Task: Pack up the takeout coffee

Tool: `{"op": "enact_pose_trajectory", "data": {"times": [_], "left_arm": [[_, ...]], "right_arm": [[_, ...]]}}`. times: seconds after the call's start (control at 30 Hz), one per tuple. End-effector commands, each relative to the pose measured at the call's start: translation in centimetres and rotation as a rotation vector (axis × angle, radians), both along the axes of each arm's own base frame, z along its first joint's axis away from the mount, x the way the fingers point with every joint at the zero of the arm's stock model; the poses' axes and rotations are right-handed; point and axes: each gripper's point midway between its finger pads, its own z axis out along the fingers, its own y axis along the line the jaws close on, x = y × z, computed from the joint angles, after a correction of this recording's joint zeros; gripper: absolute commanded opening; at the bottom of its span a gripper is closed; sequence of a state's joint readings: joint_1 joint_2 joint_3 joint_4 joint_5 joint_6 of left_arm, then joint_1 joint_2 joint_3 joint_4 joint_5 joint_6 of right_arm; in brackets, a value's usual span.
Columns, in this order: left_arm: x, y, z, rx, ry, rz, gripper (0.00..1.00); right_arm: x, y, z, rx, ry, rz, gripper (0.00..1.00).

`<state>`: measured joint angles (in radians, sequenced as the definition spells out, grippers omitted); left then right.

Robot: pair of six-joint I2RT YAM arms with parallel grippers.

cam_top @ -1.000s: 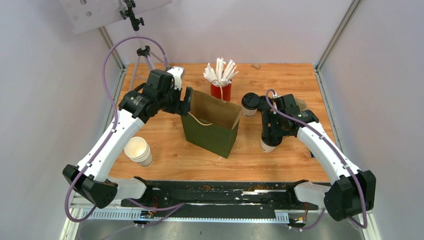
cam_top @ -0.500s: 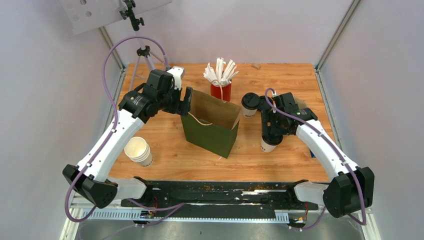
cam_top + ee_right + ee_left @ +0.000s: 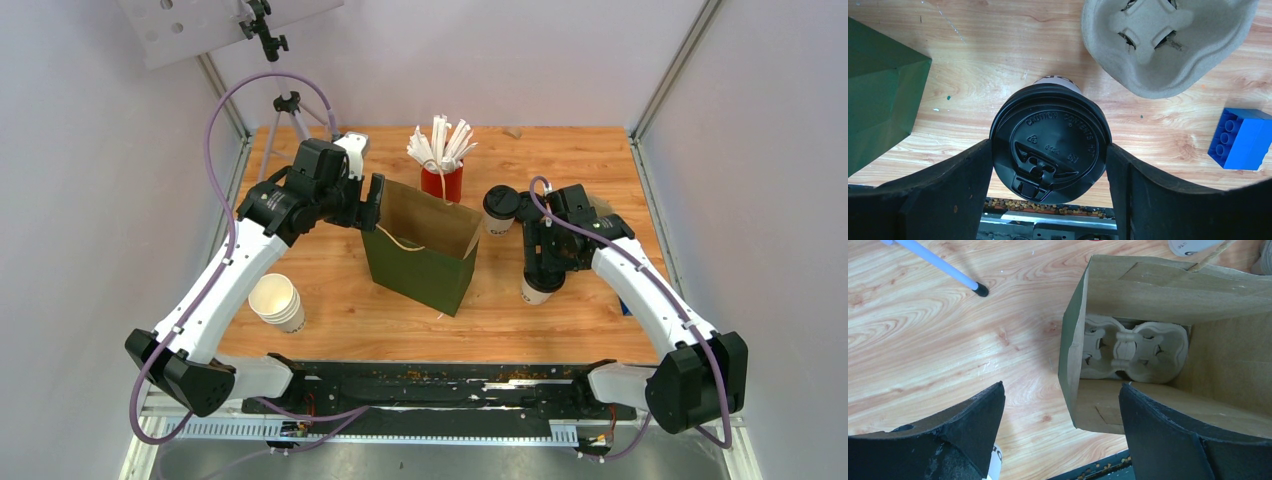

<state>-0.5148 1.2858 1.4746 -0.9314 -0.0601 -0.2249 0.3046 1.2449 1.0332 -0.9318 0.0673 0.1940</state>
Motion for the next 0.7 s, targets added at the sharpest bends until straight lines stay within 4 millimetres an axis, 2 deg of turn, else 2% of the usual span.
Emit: {"op": "enact_pose_trajectory", "data": {"times": [0.0, 0.1, 0.3, 0.43, 0.6, 0.67], "left_arm": [[0.3, -0.2, 2.0, -0.025, -0.055, -0.010, 0.90], [0.2, -0.1, 2.3, -0.032, -0.061, 0.001, 0.88], [0.1, -0.8, 2.9, -0.092, -0.055, 0.009, 0.77], [0.2, -1.3, 3.2, -0.114, -0.056, -0.001, 0.75], [0.8, -1.6, 2.6, -0.108, -0.062, -0.005, 0.75], [1.1, -1.9, 2.6, -0.112, -0.061, -0.013, 0.75]], "right_arm": [[-0.4, 0.0, -0.2, -0.002, 0.030, -0.009, 0.74], [-0.3, -0.2, 0.9, -0.007, 0.006, -0.005, 0.73], [0.2, -0.3, 4.0, -0.005, -0.055, 0.005, 0.72], [0.3, -0.1, 6.5, 0.018, -0.099, 0.012, 0.70], [0.9, 0.8, 11.9, 0.076, -0.222, 0.054, 0.70], [1.1, 1.3, 14.9, 0.107, -0.295, 0.076, 0.70]]}}
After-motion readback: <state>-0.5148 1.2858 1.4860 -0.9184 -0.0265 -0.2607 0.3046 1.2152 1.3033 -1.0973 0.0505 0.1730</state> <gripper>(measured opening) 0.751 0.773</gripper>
